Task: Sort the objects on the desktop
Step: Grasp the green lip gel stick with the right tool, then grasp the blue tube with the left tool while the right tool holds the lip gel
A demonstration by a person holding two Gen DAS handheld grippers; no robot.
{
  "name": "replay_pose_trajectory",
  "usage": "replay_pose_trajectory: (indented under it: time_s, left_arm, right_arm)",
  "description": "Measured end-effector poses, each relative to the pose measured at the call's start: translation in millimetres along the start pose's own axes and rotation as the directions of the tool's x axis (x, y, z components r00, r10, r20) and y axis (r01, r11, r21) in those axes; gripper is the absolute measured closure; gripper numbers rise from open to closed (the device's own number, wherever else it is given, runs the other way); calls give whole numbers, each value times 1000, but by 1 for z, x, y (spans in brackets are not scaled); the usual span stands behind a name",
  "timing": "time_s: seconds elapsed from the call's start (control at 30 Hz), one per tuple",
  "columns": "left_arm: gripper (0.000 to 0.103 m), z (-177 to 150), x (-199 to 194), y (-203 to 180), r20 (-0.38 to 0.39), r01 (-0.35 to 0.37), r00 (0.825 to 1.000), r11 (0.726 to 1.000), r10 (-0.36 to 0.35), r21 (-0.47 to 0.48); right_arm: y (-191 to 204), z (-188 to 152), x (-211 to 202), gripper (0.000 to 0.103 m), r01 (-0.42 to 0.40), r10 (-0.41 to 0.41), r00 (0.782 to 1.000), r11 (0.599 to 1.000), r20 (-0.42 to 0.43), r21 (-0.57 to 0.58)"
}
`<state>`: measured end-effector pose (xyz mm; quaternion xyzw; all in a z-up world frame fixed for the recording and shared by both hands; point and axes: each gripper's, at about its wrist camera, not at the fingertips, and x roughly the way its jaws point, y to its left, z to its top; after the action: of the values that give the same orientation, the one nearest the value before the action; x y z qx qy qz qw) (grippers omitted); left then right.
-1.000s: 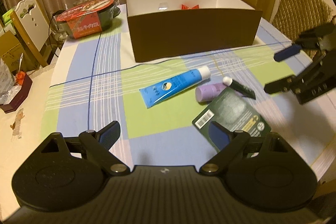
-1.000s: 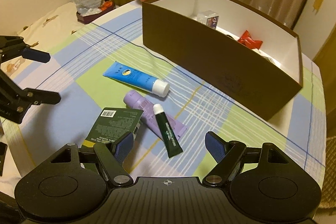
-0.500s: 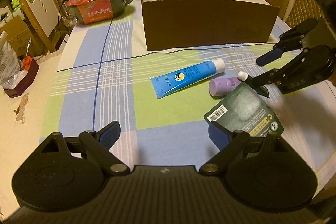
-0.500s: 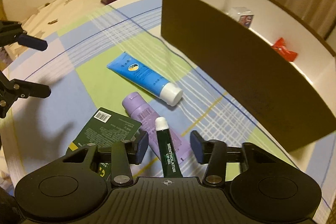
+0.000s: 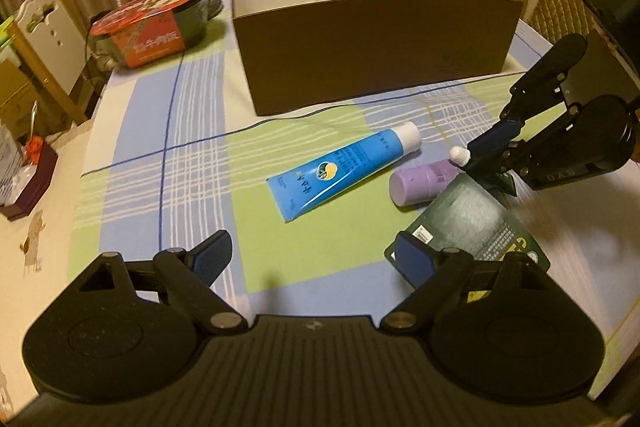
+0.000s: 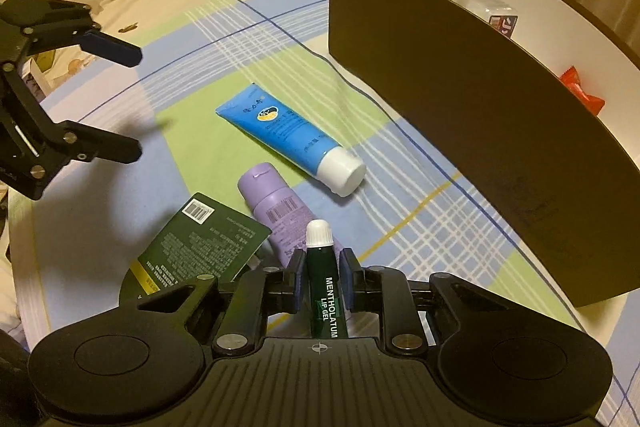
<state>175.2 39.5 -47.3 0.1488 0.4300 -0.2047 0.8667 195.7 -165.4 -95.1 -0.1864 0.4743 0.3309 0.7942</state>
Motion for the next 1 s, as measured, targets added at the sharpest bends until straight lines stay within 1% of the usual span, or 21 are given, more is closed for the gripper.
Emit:
replay_pose_trajectory:
  time_s: [0.1, 0.23, 0.37, 0.43, 0.5, 0.63, 0.7, 0.8, 0.87, 0.9, 0.93, 1.0]
  left_arm:
    - [18, 6, 6, -1, 1, 11, 1000, 999, -11, 38]
    - [24, 14, 15, -4, 2, 23, 1000, 992, -23, 120]
    - [25, 27, 27, -6, 3, 55, 998, 975, -57, 217]
    - [28, 34, 34, -7, 2, 71, 997, 962, -74, 264]
    - [29, 41, 40, -8, 1, 86, 996, 946, -91, 311]
    - [38, 54, 52, -10, -5, 116, 992, 908, -125, 403]
    - [40, 60, 59, -12, -17, 139, 989, 884, -146, 446]
    - [40, 69, 72, -18, -50, 186, 981, 841, -186, 508]
    - [42, 74, 80, -21, -78, 219, 975, 818, -210, 531]
    - [44, 77, 84, -22, -90, 230, 972, 807, -217, 543]
    - [50, 80, 88, -23, -103, 242, 969, 796, -223, 555]
    - [57, 84, 94, -25, -124, 261, 965, 778, -232, 572]
  right_arm:
    - [-1, 0, -2, 88, -2, 2, 1000, 1000, 5, 3]
    - [-3, 0, -8, 88, -6, 6, 1000, 1000, 19, 14]
    - [-5, 1, -15, 88, 0, -1, 999, 1000, 32, 28]
    - [-6, 1, -19, 88, 6, -8, 999, 999, 37, 37]
    - [-7, 0, -22, 88, 12, -14, 999, 999, 41, 48]
    - [-11, -4, -29, 88, 26, -30, 999, 996, 42, 81]
    - [-14, -7, -32, 88, 35, -39, 998, 994, 39, 99]
    - [-21, -13, -36, 88, 51, -56, 998, 990, 32, 130]
    - [-26, -18, -38, 88, 61, -66, 997, 987, 29, 151]
    - [-28, -20, -39, 88, 65, -70, 997, 985, 28, 162]
    - [-30, -21, -40, 88, 69, -75, 997, 983, 28, 172]
    - [-34, -25, -42, 88, 77, -84, 996, 979, 27, 191]
